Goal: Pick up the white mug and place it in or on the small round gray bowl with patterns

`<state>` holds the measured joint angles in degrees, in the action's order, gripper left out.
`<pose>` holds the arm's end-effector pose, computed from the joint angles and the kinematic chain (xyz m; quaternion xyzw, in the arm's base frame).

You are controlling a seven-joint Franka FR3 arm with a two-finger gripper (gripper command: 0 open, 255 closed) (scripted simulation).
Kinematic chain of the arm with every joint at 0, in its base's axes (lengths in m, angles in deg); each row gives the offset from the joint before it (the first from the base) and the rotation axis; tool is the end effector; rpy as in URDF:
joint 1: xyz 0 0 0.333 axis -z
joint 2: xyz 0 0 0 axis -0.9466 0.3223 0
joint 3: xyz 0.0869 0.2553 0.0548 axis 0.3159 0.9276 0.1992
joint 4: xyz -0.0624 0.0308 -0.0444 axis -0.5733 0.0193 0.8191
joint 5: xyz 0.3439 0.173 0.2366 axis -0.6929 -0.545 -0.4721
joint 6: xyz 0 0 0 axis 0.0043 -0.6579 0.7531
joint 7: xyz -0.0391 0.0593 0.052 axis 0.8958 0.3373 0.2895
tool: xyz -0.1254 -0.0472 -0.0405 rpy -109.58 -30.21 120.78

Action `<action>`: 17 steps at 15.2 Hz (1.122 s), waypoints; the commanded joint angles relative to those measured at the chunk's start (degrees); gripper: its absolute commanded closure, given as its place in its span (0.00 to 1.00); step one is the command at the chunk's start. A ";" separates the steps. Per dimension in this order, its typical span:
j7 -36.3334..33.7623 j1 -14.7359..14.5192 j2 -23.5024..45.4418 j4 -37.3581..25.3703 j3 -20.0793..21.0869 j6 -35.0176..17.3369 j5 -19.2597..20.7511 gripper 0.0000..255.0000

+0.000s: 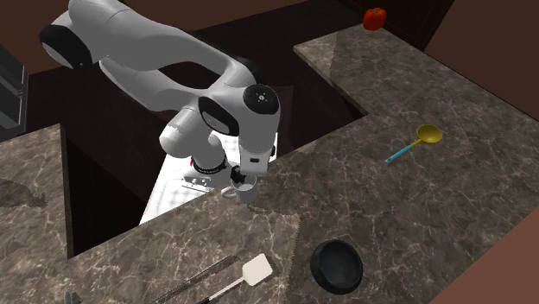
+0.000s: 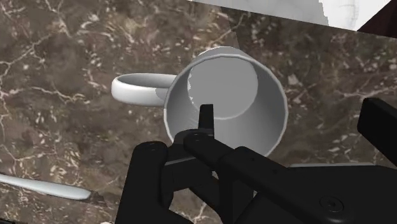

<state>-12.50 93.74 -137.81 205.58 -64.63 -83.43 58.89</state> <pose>0.2797 -0.1501 0.3077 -0.9272 0.3677 0.0702 0.0150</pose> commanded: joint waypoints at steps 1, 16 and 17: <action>-0.03 0.22 0.07 1.54 -0.19 -1.61 0.23 0.00; -0.02 0.42 0.39 3.41 -0.42 -3.77 0.53 1.00; -0.02 0.42 0.38 3.41 -0.42 -3.77 0.53 1.00</action>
<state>-12.52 94.15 -137.42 208.99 -65.05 -87.20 59.42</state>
